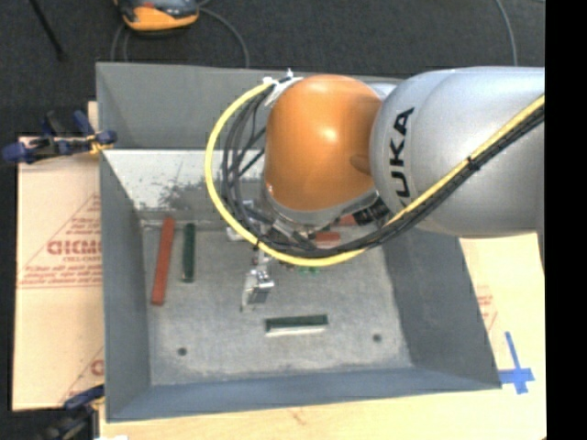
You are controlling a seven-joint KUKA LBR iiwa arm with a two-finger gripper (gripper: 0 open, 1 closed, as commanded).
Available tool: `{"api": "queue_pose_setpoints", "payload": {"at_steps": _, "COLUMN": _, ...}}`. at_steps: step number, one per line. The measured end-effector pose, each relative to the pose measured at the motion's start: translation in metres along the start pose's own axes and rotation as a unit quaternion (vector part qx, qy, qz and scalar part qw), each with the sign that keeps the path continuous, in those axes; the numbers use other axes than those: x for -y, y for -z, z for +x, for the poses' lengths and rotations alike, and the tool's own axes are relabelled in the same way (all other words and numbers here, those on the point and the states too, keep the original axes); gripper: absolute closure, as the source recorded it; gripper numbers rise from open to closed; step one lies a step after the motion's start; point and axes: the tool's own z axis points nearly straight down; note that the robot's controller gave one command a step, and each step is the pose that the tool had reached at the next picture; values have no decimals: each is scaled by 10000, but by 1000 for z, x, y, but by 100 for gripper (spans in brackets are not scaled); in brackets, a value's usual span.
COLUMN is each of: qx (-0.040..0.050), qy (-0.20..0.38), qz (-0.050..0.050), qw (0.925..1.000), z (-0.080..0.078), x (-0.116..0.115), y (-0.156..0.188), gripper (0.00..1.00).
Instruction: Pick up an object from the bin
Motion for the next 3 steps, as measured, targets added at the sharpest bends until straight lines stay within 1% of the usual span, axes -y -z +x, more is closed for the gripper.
{"api": "queue_pose_setpoints", "payload": {"at_steps": 1, "qx": 27, "qy": -27, "qz": -11, "qw": 10000, "z": -15, "x": -2, "y": 0, "gripper": 0}}
{"api": "queue_pose_setpoints", "payload": {"at_steps": 2, "qx": 20, "qy": 200, "qz": 8, "qw": 9998, "z": -22, "x": 36, "y": -10, "gripper": 0}}
{"api": "queue_pose_setpoints", "payload": {"at_steps": 3, "qx": 27, "qy": 481, "qz": -5, "qw": 9988, "z": 15, "x": 38, "y": -65, "gripper": 0}}
